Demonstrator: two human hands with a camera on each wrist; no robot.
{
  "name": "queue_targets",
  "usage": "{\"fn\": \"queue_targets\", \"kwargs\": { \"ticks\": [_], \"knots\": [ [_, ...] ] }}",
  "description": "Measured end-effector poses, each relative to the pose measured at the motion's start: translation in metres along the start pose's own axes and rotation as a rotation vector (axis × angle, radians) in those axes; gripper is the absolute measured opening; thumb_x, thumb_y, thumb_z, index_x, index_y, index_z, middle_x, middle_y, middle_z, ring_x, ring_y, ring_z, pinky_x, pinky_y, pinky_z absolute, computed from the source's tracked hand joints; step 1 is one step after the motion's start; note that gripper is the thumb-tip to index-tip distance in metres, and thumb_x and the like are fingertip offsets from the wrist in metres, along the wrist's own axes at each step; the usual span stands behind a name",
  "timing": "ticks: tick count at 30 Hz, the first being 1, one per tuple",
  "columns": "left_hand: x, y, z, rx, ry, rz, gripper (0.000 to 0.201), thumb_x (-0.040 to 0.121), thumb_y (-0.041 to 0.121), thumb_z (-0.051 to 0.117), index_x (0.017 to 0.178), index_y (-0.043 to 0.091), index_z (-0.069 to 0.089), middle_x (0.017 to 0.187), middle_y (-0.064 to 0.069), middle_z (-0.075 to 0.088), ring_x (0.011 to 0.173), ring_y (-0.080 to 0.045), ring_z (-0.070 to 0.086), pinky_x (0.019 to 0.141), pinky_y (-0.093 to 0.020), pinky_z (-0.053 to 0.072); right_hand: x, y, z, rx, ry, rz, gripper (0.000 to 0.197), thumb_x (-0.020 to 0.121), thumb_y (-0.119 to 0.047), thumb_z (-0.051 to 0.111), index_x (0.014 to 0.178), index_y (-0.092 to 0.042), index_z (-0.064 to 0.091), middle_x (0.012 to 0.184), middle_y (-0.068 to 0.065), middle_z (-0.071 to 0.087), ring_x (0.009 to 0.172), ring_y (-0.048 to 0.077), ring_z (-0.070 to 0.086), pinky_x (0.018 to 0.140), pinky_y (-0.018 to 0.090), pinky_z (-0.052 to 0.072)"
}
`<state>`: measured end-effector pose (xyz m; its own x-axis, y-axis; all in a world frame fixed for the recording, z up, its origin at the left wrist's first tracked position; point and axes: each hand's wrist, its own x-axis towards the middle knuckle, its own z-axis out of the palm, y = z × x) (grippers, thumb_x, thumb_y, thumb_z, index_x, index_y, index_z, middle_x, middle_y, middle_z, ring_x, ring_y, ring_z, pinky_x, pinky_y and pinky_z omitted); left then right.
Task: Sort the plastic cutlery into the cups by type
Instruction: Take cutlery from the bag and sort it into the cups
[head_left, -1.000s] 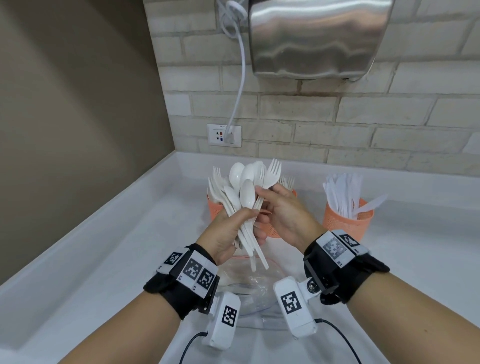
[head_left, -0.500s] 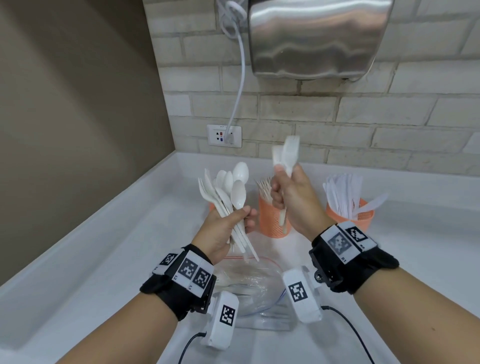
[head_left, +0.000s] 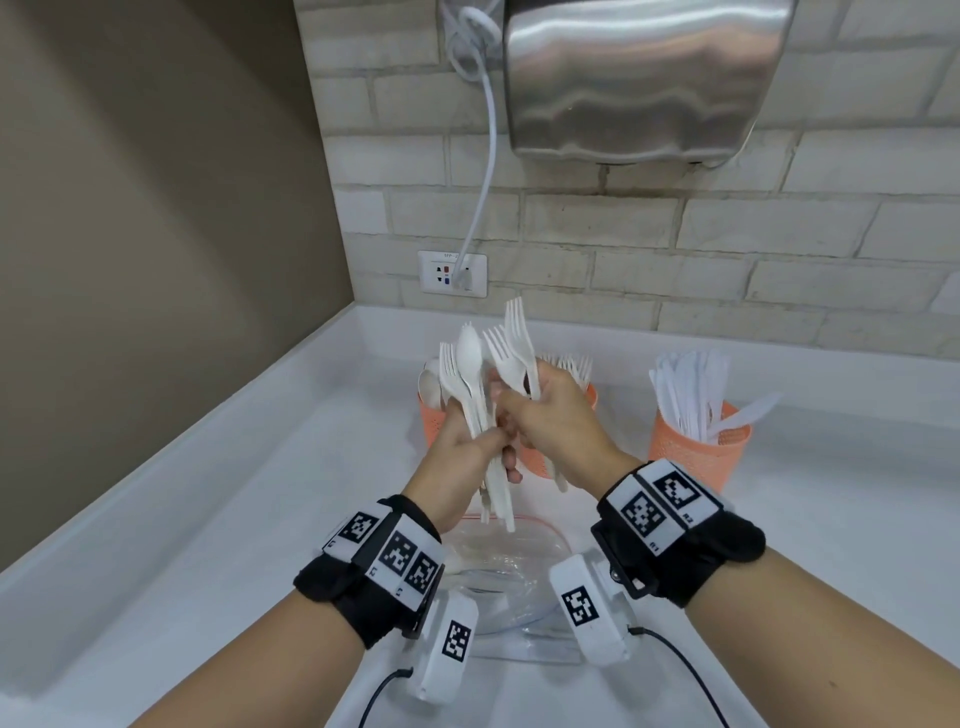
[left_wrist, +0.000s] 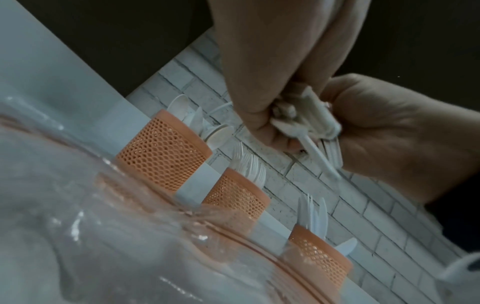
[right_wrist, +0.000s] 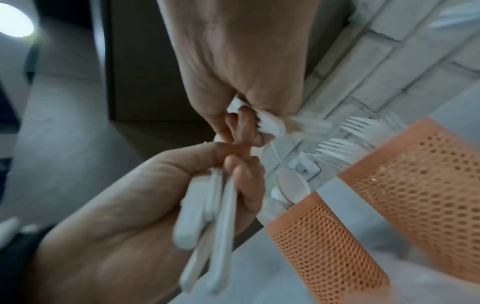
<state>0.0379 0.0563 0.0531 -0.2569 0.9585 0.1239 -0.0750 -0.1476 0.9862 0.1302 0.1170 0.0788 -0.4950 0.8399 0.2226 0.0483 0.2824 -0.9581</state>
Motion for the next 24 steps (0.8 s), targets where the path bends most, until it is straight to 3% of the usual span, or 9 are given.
{"fn": "queue_targets", "kwargs": {
  "ticks": [2, 5, 9, 13, 15, 18, 21, 24],
  "knots": [
    [-0.001, 0.002, 0.000, -0.069, -0.023, -0.030, 0.031, 0.093, -0.002, 0.040, 0.121, 0.011, 0.044, 0.066, 0.000, 0.054, 0.053, -0.014, 0.047, 0.050, -0.027, 0.046, -0.002, -0.001, -0.004, 0.041, -0.027, 0.037, 0.005, 0.091, -0.010, 0.055, 0.093, -0.007, 0.059, 0.057, 0.001, 0.060, 0.035, 0.019, 0.052, 0.035, 0.018, 0.037],
    [-0.001, 0.003, 0.000, -0.105, -0.021, -0.056, 0.031, 0.093, -0.001, 0.036, 0.118, 0.014, 0.047, 0.061, 0.001, 0.055, 0.053, -0.013, 0.047, 0.052, -0.027, 0.046, -0.005, -0.002, -0.002, 0.055, -0.050, 0.040, 0.005, 0.089, -0.012, 0.059, 0.085, -0.013, 0.059, 0.055, 0.004, 0.060, 0.034, 0.018, 0.050, 0.033, 0.019, 0.037],
    [-0.002, 0.004, 0.001, -0.031, -0.055, -0.049, 0.031, 0.094, 0.001, 0.035, 0.118, 0.017, 0.048, 0.067, 0.001, 0.051, 0.055, -0.011, 0.047, 0.055, -0.027, 0.044, -0.005, -0.006, -0.003, 0.101, -0.050, 0.069, 0.017, 0.087, -0.020, 0.063, 0.072, -0.012, 0.061, 0.043, -0.005, 0.057, 0.029, 0.012, 0.046, 0.031, 0.013, 0.031],
    [-0.004, 0.003, 0.000, -0.036, -0.104, -0.050, 0.024, 0.098, 0.008, 0.039, 0.110, 0.023, 0.054, 0.077, 0.000, 0.055, 0.061, -0.010, 0.049, 0.059, -0.028, 0.045, -0.002, -0.003, -0.002, 0.126, -0.108, 0.119, 0.015, 0.086, -0.018, 0.064, 0.084, -0.004, 0.066, 0.043, -0.006, 0.058, 0.033, 0.011, 0.050, 0.034, 0.016, 0.034],
    [-0.004, 0.003, -0.001, -0.107, -0.106, -0.061, 0.024, 0.099, 0.012, 0.039, 0.117, 0.021, 0.052, 0.081, 0.003, 0.061, 0.063, -0.008, 0.056, 0.061, -0.027, 0.048, -0.001, -0.002, -0.003, 0.193, -0.138, 0.156, 0.015, 0.089, -0.021, 0.062, 0.083, -0.007, 0.064, 0.045, -0.006, 0.058, 0.036, 0.009, 0.049, 0.037, 0.020, 0.038],
    [-0.003, 0.005, -0.002, -0.216, -0.103, -0.072, 0.025, 0.099, 0.020, 0.040, 0.120, 0.019, 0.053, 0.078, 0.004, 0.067, 0.068, -0.010, 0.063, 0.062, -0.025, 0.051, 0.001, -0.003, -0.006, 0.294, -0.178, 0.174, 0.021, 0.096, -0.021, 0.050, 0.082, -0.007, 0.058, 0.038, -0.009, 0.051, 0.032, 0.003, 0.042, 0.035, 0.016, 0.034],
    [0.004, 0.005, -0.006, -0.299, -0.009, -0.067, 0.024, 0.097, 0.014, 0.044, 0.119, 0.015, 0.052, 0.077, -0.006, 0.063, 0.063, -0.018, 0.060, 0.055, -0.026, 0.051, 0.004, -0.001, -0.007, 0.327, -0.199, 0.168, 0.026, 0.098, -0.023, 0.044, 0.087, -0.005, 0.059, 0.049, -0.002, 0.057, 0.043, 0.010, 0.052, 0.042, 0.021, 0.043],
    [0.011, 0.003, -0.012, -0.353, 0.096, -0.105, 0.035, 0.093, 0.003, 0.047, 0.128, 0.005, 0.045, 0.062, 0.000, 0.053, 0.049, -0.011, 0.048, 0.045, -0.022, 0.043, 0.015, 0.001, -0.017, 0.332, -0.090, 0.167, 0.022, 0.099, -0.023, 0.042, 0.093, -0.006, 0.053, 0.063, 0.004, 0.060, 0.054, 0.015, 0.059, 0.050, 0.022, 0.052]
  ]
}}
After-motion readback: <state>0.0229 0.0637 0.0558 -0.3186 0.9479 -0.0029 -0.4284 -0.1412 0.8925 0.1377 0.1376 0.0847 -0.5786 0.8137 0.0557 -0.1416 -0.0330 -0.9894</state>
